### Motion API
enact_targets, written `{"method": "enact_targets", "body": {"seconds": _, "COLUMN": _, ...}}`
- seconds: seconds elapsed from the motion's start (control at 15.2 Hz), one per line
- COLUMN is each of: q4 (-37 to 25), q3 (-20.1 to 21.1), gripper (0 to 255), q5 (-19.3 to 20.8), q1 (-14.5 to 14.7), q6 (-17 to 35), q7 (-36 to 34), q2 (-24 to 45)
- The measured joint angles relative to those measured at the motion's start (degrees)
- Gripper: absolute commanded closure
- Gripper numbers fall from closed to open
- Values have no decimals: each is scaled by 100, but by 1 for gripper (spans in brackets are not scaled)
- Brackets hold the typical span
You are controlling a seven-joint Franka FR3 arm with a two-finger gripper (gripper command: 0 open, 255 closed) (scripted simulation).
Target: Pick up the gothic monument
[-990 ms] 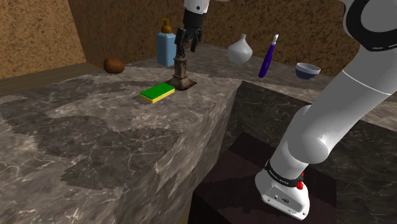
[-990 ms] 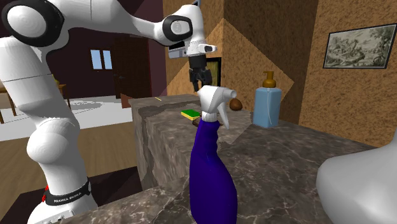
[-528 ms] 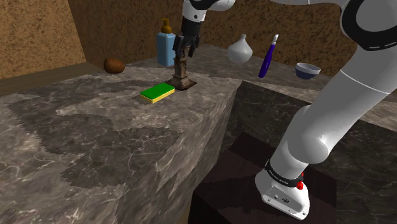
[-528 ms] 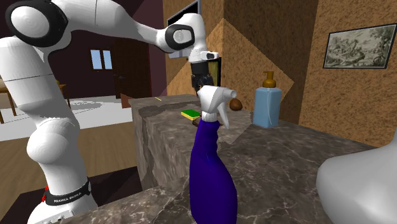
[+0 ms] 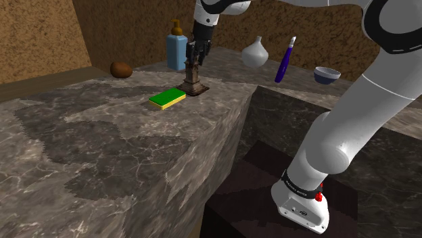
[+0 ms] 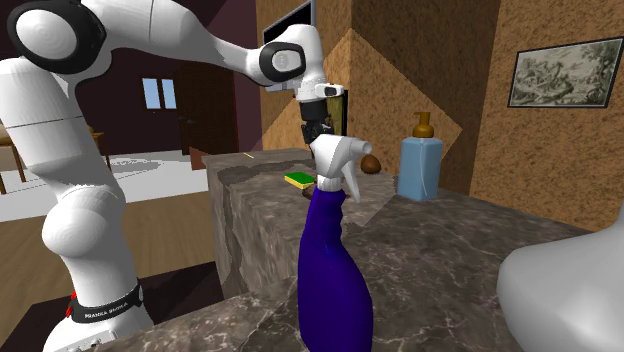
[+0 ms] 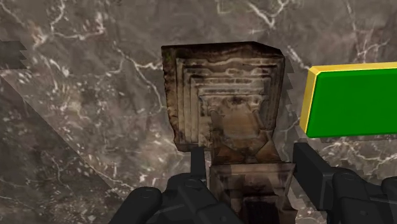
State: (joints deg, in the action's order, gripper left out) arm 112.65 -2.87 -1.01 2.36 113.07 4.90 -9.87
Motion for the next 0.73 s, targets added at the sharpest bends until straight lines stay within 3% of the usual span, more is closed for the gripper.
{"method": "enact_targets", "body": {"seconds": 0.33, "q4": -41, "q3": -1, "gripper": 255, "q5": 0, "q1": 0, "q6": -37, "q7": 1, "q2": 12}}
{"method": "enact_targets", "body": {"seconds": 0.73, "q4": -462, "q3": 5, "gripper": 255, "q5": 2, "q1": 5, "q6": -457, "q7": -14, "q2": 19}}
